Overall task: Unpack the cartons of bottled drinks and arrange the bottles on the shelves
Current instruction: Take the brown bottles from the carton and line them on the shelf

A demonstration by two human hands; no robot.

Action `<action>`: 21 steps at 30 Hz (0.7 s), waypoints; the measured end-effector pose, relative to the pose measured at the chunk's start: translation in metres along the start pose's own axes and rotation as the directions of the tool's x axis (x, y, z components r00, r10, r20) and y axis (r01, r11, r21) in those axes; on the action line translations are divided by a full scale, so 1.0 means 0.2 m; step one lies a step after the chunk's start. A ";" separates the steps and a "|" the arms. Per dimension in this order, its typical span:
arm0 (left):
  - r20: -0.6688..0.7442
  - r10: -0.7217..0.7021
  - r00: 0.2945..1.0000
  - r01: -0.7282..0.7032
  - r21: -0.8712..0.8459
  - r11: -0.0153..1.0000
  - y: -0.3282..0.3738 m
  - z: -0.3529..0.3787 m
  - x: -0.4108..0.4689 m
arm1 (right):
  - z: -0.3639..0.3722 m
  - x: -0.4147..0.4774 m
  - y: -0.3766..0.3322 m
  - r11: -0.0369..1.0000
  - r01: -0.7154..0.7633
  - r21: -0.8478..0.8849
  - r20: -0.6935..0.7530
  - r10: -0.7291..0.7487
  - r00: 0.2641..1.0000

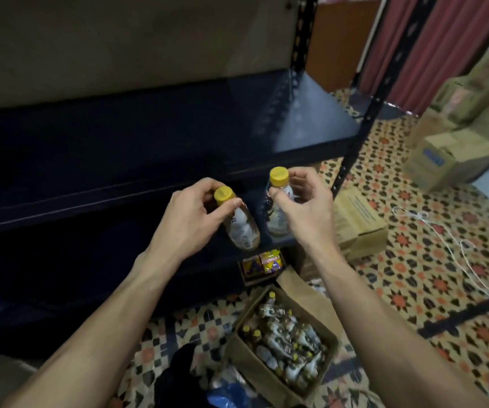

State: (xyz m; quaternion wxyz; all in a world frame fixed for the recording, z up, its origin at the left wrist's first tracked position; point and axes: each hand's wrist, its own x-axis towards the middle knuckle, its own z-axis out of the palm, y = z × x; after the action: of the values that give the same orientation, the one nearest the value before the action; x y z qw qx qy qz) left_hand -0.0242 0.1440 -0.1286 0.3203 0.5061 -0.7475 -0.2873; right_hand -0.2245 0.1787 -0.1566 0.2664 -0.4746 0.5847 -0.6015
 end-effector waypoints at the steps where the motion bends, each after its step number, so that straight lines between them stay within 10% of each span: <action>1: -0.036 -0.016 0.999 0.016 -0.013 1.000 0.01 -0.05 -0.02 | 0.03 0.01 -0.06 0.999 0.025 0.028 0.028 -0.026 0.999; 21: -0.191 0.016 0.982 0.002 0.096 0.995 -0.16 -1.10 0.05 | 0.81 0.17 -0.67 0.950 0.105 0.294 0.259 -0.185 0.948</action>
State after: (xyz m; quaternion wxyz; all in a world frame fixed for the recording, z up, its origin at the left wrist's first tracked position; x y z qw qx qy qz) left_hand 0.1596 0.1006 -0.0123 0.3670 0.5435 -0.7278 -0.2003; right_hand -0.0638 0.0989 -0.0412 0.3653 -0.5560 0.4141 -0.6212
